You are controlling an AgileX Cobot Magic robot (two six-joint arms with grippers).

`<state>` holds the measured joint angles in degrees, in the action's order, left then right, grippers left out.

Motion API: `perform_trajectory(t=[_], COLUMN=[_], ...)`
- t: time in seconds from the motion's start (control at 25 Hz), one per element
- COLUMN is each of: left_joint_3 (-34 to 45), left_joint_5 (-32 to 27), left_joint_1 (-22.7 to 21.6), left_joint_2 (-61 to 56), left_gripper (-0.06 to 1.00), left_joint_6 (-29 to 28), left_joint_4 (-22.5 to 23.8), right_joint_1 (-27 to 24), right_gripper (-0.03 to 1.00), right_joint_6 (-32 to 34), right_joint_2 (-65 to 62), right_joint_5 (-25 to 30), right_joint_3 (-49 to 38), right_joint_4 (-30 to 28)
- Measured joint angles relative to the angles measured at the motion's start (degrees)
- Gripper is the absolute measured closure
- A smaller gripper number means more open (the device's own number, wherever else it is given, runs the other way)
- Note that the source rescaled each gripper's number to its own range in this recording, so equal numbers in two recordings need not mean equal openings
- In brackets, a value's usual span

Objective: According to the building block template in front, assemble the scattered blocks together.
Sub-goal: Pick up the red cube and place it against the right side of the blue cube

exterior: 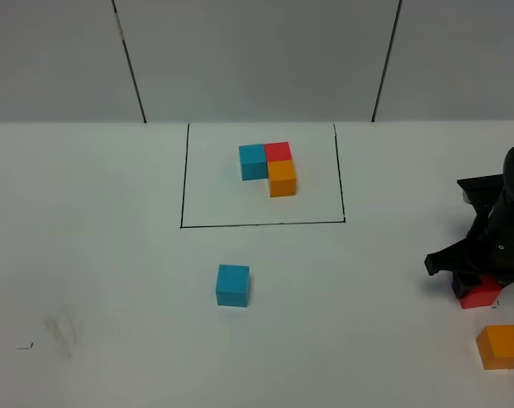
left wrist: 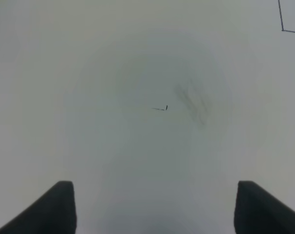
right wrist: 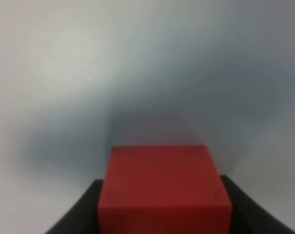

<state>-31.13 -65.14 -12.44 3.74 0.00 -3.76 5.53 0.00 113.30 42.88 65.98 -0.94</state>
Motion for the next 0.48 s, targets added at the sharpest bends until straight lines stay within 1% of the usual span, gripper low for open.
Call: perform_trajectory(t=[0.12,0.28,0.48], left_joint_3=[0.0,0.0,0.0], left_joint_5=[0.0,0.0,0.0], left_joint_1=[0.0,0.0,0.0], left_joint_2=[0.0,0.0,0.0], left_gripper=[0.33,0.33,0.33], left_joint_6=[0.0,0.0,0.0], left_joint_4=[0.0,0.0,0.0], right_joint_1=[0.0,0.0,0.6], right_gripper=[0.96,0.96,0.96], right_joint_6=[-0.5,-2.5,-5.0], right_joint_2=[0.0,-1.0,-6.5], right_joint_5=[1.2,4.9,6.8], right_joint_3=[0.0,0.0,0.0], right_joint_4=[-0.6,-1.0,-1.3])
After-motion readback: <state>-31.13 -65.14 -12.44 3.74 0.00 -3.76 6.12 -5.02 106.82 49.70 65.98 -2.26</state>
